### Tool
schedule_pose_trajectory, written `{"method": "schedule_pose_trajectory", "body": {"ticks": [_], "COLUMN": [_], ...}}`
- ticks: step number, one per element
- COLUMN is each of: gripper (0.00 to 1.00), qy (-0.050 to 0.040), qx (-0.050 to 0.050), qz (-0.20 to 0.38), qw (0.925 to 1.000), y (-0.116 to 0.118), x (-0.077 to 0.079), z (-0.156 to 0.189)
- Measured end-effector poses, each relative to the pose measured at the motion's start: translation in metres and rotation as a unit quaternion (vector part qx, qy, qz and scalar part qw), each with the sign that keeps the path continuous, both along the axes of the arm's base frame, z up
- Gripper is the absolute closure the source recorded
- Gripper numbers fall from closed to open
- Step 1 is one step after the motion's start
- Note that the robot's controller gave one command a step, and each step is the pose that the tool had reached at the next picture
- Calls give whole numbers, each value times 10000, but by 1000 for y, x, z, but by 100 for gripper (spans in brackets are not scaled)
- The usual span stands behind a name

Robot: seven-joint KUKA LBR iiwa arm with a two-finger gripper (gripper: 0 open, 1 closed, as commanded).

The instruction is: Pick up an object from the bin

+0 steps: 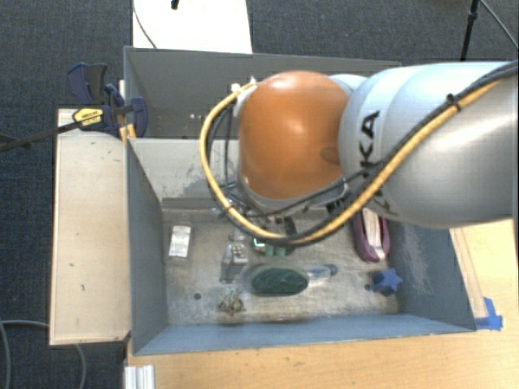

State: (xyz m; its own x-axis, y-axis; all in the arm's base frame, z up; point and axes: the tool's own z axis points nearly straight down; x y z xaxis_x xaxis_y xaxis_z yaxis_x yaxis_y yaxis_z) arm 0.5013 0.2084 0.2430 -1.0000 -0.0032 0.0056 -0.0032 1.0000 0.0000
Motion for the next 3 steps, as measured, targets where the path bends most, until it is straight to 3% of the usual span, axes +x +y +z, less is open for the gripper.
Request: {"method": "schedule_pose_trajectory", "body": {"ticks": [1,2,3], "gripper": [0,0,0], "qy": [-97,-46,-45], "qx": [16,-14,7], "qz": [1909,1748,2179], "qw": [9816,9846,9760], "y": [-60,-172,-168], "x": [-15,-18,-18], "z": [-171,-142,-143]}}
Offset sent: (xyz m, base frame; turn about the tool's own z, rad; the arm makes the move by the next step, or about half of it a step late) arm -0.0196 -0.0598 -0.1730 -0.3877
